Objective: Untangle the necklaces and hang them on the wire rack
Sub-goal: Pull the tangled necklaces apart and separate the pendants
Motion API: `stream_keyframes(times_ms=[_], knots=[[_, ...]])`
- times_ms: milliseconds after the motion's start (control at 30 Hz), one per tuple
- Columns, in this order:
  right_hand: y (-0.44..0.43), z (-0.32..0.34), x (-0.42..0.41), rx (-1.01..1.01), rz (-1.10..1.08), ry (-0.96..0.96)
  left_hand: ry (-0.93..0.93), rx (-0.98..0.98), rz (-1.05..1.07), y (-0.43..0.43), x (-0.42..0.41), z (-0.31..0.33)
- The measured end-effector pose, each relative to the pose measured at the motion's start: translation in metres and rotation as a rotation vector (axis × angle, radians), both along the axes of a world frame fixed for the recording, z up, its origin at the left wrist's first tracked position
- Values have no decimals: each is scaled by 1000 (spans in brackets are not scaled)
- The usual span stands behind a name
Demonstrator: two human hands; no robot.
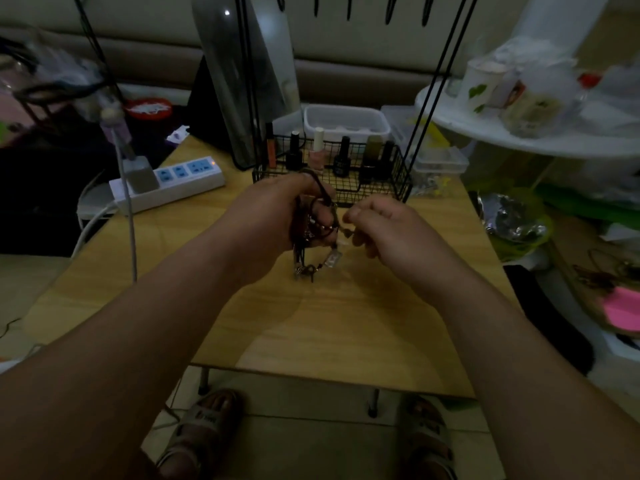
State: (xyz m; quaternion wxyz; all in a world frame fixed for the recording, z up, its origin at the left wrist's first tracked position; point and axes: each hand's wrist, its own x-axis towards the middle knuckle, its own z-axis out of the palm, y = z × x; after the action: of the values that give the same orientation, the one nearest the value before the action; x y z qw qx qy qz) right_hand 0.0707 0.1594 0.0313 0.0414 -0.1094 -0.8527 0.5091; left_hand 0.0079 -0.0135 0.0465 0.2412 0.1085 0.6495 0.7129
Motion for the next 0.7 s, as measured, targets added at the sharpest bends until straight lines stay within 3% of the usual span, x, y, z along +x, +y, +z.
stream_keyframes(times_ms=[200,367,700], knots=[[-4,5,-2,6,-136,44,-62,-18,26,-1,-3,14],[-13,-1,4,-175,64,-5,-108,46,39,5,-5,8],[-25,-18,2,-113,-23,52,-67,-19,52,6,-5,-4]])
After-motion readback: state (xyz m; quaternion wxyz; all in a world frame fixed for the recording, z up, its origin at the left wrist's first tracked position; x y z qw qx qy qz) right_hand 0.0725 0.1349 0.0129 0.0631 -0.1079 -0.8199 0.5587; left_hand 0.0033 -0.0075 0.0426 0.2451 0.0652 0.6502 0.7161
